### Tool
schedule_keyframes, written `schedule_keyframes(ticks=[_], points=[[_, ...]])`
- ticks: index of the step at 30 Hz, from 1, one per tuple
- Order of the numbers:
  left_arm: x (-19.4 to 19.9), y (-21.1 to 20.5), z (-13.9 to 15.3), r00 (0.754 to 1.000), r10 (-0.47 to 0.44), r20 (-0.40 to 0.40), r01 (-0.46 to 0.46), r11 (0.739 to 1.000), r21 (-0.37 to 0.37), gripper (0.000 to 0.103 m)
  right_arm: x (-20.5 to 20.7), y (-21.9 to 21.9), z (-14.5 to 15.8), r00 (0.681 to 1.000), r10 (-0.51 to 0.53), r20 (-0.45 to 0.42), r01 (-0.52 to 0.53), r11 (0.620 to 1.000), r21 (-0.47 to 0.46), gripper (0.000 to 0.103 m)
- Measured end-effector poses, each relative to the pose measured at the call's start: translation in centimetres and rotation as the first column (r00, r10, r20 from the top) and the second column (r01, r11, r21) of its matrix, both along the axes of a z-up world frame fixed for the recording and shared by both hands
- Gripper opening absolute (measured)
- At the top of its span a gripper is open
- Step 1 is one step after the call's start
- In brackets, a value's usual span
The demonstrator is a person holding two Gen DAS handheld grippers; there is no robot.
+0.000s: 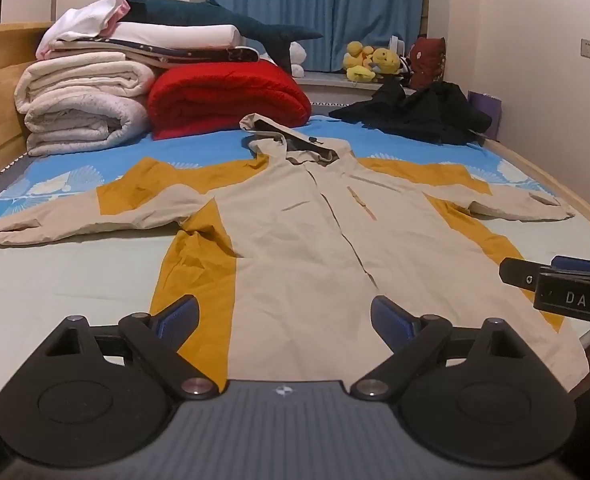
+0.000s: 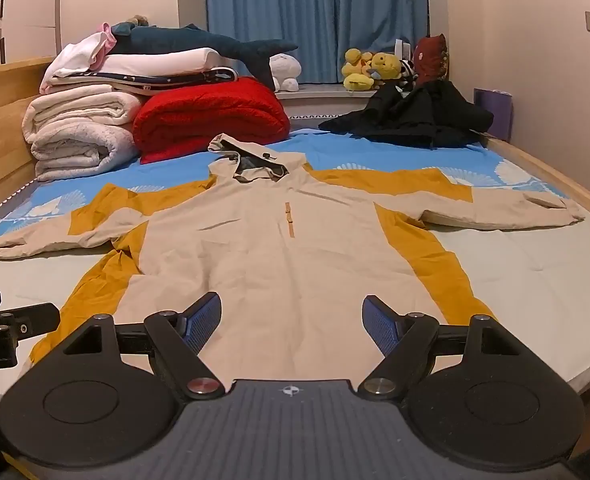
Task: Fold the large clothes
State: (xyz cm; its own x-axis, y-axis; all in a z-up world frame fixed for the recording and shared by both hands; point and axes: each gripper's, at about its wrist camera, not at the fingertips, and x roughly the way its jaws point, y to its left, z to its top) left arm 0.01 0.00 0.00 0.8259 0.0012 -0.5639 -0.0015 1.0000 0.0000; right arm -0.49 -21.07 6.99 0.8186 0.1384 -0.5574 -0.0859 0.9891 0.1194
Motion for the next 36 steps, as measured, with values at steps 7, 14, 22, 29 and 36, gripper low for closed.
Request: schedule_keyframes(ticks=[7, 14, 22, 29, 36], points=[[0.01, 0.21, -0.2, 1.0, 0.003, 0.005, -0.003, 1.0, -0.006, 0.095, -0.08, -0.04, -0.03, 1.0, -0.001, 0.0, 0.001, 1.0, 0.0, 0.079], [0.13, 0.39, -0.14, 1.0, 0.003, 0.006, -0.003, 1.0, -0.009, 0.095, -0.14, -0.1, -0.05, 1.0, 0.0, 0.001, 0.0, 1.0, 0.0, 0.079], [-0.05, 0.24, 0.07, 1.0, 0.003, 0.009, -0.002, 1.0, -0.011, 0.095, -0.14, -0.28, 0.09, 1.0, -0.004, 0.005, 0.004, 1.0, 0.001, 0.078], [0.06, 0.47, 0.63, 1.0, -0.001, 0.014, 0.002, 1.0, -0.017, 0.089, -0.08, -0.4, 0.29, 1.0, 0.001, 0.009, -0.001, 1.0, 0.0, 0.076], [0.1, 0.4, 0.72, 1.0, -0.005, 0.011, 0.005, 1.0, -0.018, 0.082, -0.18, -0.42, 0.3, 1.0, 0.007, 0.01, -0.007, 1.0, -0.002, 0.074]])
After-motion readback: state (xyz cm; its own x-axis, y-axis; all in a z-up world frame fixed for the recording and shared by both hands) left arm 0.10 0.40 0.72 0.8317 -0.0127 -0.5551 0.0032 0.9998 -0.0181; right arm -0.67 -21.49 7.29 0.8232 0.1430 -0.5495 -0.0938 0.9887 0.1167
